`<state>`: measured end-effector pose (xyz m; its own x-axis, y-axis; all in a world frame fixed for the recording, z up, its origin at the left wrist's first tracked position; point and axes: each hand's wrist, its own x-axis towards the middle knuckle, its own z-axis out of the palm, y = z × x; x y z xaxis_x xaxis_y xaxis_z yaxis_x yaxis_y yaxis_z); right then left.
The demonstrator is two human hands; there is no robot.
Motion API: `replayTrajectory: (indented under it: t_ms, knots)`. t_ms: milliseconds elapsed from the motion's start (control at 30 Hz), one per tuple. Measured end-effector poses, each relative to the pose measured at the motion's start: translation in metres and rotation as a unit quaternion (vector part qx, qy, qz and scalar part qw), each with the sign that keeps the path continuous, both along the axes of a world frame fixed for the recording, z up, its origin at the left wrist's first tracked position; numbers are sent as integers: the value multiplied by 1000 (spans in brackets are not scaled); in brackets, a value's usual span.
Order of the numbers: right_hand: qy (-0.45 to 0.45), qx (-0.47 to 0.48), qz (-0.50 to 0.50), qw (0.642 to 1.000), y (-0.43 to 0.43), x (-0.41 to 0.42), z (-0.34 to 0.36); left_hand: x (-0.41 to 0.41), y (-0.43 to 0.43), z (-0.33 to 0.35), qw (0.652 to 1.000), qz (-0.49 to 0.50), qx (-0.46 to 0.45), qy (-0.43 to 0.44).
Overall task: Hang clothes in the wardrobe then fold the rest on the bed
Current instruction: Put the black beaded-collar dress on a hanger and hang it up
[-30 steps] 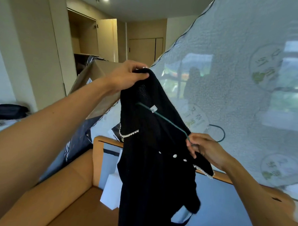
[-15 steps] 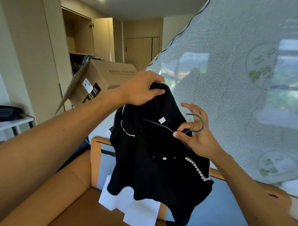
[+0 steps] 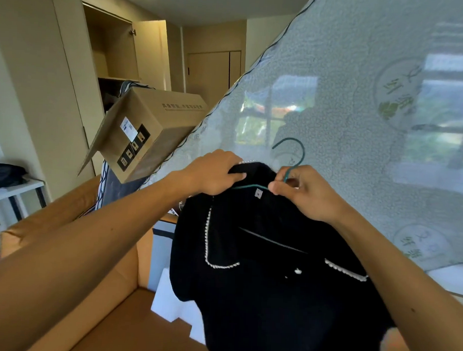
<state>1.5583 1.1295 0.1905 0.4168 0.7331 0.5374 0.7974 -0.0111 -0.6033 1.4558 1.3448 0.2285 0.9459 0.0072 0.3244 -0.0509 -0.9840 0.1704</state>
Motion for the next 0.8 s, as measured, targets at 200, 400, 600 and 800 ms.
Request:
replayTrajectory:
  t_ms: [200, 400, 600, 800]
  knots:
    - [-17, -63, 18, 998, 0, -10, -13, 3, -29, 0, 979, -70, -180, -73]
    - [47, 44, -91, 994, -34, -5, 4, -12, -21, -42, 966, 68, -188, -167]
    - [97, 108, -150, 978, -51, -2, 16, -34, -23, -99, 921, 117, -69, -365]
    - [99, 132, -137, 977, -52, -17, 30, -12, -19, -103, 901, 120, -262, -323]
